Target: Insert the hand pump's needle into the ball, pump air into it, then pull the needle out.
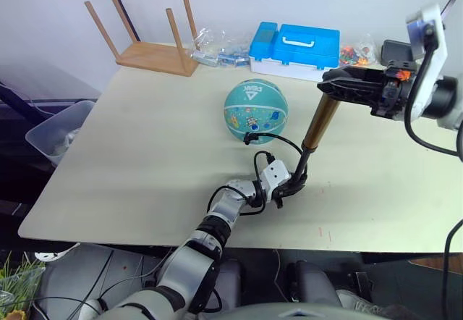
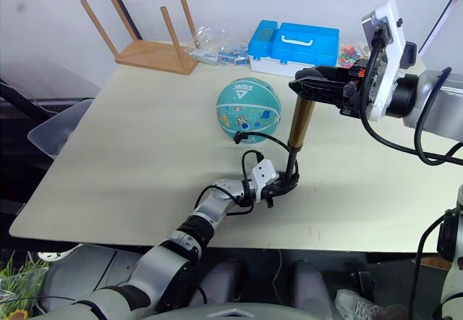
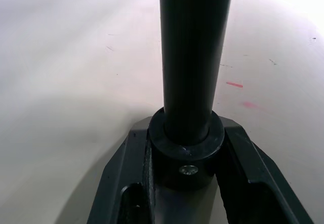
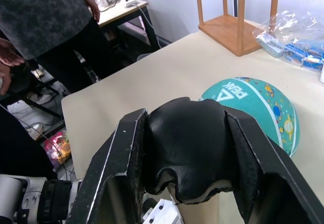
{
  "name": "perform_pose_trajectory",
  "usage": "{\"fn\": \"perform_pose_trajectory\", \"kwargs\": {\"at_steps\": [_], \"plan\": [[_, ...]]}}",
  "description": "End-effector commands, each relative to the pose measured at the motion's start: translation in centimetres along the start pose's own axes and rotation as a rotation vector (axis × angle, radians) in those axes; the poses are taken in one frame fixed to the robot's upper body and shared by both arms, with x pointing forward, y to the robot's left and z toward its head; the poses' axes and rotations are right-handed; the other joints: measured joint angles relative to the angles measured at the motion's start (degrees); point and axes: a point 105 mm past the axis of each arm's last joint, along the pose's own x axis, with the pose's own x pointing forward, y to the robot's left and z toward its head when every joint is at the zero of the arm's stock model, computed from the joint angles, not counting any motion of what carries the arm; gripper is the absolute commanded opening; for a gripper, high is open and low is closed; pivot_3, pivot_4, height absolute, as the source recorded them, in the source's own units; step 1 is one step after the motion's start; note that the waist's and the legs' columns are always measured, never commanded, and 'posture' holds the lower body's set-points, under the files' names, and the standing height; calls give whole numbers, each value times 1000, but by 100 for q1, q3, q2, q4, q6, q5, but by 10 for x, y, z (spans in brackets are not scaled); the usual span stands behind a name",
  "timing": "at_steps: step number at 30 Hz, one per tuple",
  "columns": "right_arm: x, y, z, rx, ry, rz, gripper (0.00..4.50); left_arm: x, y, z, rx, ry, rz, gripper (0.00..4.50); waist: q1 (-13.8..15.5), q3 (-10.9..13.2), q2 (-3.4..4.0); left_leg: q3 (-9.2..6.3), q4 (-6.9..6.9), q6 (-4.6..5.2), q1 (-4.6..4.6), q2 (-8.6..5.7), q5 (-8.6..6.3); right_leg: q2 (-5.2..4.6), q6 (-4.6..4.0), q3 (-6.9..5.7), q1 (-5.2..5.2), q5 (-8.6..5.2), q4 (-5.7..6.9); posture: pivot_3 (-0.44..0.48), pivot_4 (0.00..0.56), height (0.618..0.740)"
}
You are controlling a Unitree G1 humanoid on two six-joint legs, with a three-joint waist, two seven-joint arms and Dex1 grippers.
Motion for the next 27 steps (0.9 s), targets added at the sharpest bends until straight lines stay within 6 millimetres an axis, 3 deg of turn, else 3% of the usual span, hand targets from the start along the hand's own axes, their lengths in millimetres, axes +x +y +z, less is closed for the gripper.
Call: {"fn": "perform_pose_trajectory", "kwargs": {"at_steps": [1,4,7,10,13,16,19,21,23,27], "plan": [[-7,3,17,-78,-92,-15,1595,-18,-22,-61,-141,194,-21,1090,-1,0,-1,0,0,0,0,0,0,0,0,0,0,0,0,0,150,740],[2,-6,-13,-41,-34,-31,1595,-19,-22,-62,-141,194,-19,1090,-15,-2,-1,0,0,0,7,0,0,3,0,0,3,0,2,0,150,740],[16,-20,-70,42,65,-51,1595,-20,-22,-62,-144,192,-13,1090,-59,-52,-12,-1,-1,1,23,4,0,10,2,-1,18,-2,2,0,150,740],[21,-26,-101,52,123,-61,1595,-20,-21,-62,-144,192,-10,1090,-107,-95,-1,4,-1,1,37,10,-1,19,23,6,29,-15,2,0,150,740],[32,-35,-155,120,201,-75,1595,-20,-22,-61,-142,190,-9,1090,-159,-134,-18,0,-1,1,47,20,-1,33,25,9,31,-15,5,0,150,740],[39,-29,-209,163,300,-56,1595,-20,-20,-60,-141,187,-3,1090,-170,-156,-24,-1,-13,0,91,30,-1,45,18,8,62,-20,4,0,150,740],[41,-22,-248,172,381,-41,1595,-20,-19,-60,-140,189,-1,1090,-189,-187,-42,6,-23,0,115,31,-1,45,15,16,75,-23,2,0,150,740],[41,-21,-256,168,392,-34,1595,-21,-19,-60,-140,190,-1,1090,-205,-193,-47,5,-25,-1,134,35,-2,47,13,15,93,-24,0,0,150,740],[41,-23,-249,148,368,-36,1595,-21,-19,-61,-140,192,-1,1090,-208,-200,-51,4,-25,-1,138,38,-2,47,14,16,99,-24,0,0,150,740],[38,-35,-198,65,253,-60,1595,-21,-19,-61,-139,197,-3,1090,-193,-193,-39,-5,-25,-2,140,46,-2,53,13,8,102,-24,0,0,150,740]]}}
